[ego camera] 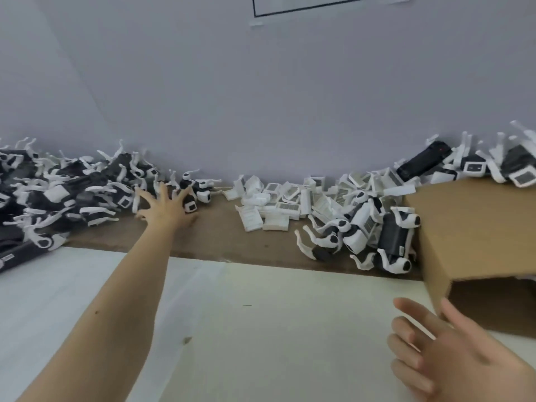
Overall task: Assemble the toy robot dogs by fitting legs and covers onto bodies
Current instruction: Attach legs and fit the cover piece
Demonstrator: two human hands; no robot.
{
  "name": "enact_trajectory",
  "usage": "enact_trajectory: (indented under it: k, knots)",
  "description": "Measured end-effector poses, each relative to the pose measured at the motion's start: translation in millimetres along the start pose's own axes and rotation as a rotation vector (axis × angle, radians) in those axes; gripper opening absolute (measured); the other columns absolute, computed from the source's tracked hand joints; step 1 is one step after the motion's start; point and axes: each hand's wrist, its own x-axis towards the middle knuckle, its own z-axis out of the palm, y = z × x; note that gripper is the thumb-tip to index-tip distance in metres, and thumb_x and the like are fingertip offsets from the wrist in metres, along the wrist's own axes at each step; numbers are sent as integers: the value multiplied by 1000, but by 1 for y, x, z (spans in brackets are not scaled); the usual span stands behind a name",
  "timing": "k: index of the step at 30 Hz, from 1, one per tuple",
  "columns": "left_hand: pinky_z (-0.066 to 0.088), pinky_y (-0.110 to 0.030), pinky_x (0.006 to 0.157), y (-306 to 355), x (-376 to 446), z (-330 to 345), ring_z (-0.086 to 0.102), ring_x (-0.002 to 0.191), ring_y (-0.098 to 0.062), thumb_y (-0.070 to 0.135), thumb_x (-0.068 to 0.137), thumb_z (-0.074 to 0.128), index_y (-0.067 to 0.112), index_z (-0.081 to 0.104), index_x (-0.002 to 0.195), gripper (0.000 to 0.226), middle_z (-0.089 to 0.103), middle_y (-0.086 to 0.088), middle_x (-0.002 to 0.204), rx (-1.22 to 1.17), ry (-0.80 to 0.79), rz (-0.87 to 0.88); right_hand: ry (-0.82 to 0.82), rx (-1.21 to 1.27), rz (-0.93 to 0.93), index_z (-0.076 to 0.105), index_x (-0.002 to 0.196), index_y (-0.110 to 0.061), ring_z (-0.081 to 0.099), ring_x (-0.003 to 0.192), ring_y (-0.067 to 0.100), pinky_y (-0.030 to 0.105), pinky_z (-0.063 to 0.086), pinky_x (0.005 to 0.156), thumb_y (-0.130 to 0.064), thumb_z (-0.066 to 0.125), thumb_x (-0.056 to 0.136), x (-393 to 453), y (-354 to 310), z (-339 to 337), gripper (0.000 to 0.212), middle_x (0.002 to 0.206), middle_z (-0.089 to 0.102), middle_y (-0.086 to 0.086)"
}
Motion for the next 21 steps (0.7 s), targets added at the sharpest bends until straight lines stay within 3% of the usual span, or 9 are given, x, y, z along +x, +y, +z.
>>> enact_trajectory:
  k: [1, 2, 4, 6, 10, 12, 15, 18, 21]
  knots:
    - [33, -81, 110, 1, 5, 3, -20, 153, -60, 71, 99, 53, 50, 12, 166, 81, -1, -7, 177, -5, -16, 0, 58, -17, -65, 69, 119, 8, 56, 67, 35, 45, 49, 54, -47, 86, 73, -2, 0, 0, 74, 89, 58, 24]
    - [33, -80, 110, 3, 10, 7, -22, 153, -59, 70, 100, 51, 46, 17, 166, 79, 7, -8, 176, -23, -20, -1, 236, -102, -147, 75, 104, 7, 48, 53, 29, 38, 43, 39, -41, 99, 47, -3, 2, 3, 78, 75, 53, 19]
    - [37, -77, 110, 5, 17, 15, -13, 156, -55, 62, 102, 54, 35, 30, 163, 72, 24, -14, 170, -64, 23, 5, 391, -146, -178, 77, 93, 5, 41, 45, 24, 32, 35, 32, -35, 101, 30, -5, 4, 13, 78, 66, 48, 15]
    - [39, -72, 110, 4, 20, 19, 12, 153, -51, 49, 103, 59, 24, 41, 156, 61, 35, -22, 159, -164, 89, 41, 385, -134, -159, 77, 93, 4, 41, 45, 24, 32, 36, 33, -35, 98, 36, -7, 6, 18, 72, 66, 48, 15]
    - [33, -54, 113, -5, 23, 16, 47, 128, -45, 34, 99, 68, 10, 59, 132, 42, 59, -30, 128, -194, 196, 157, 395, -151, -153, 77, 94, 4, 42, 46, 24, 33, 37, 35, -36, 96, 43, -7, 6, 21, 68, 66, 49, 15]
    - [31, -50, 110, -8, 19, 16, 55, 115, -42, 29, 92, 74, 10, 66, 118, 33, 65, -26, 112, -217, 237, 217, 409, -162, -163, 77, 94, 4, 43, 47, 24, 33, 38, 36, -39, 90, 54, -7, 7, 20, 60, 66, 49, 15]
    - [33, -50, 109, -5, 0, 17, 53, 113, -40, 41, 87, 78, 28, 64, 99, 22, 65, -11, 111, -306, 256, 287, 455, -162, -179, 78, 92, 3, 42, 47, 24, 32, 37, 37, -42, 63, 80, -7, 7, 19, 49, 67, 48, 15]
    - [30, -51, 115, 5, -24, 16, 53, 123, -40, 54, 90, 77, 23, 63, 116, 44, 65, -9, 119, -215, 217, 353, 459, -172, -178, 79, 90, 3, 41, 48, 24, 32, 35, 38, -40, 57, 84, -8, 7, 21, 49, 67, 49, 15]
    - [31, -47, 112, 18, -61, 9, 52, 120, -38, 38, 90, 75, 20, 61, 126, 42, 65, -8, 122, -198, 172, 405, 460, -175, -178, 80, 90, 3, 42, 49, 23, 32, 35, 39, -40, 58, 83, -8, 8, 21, 48, 68, 51, 15]
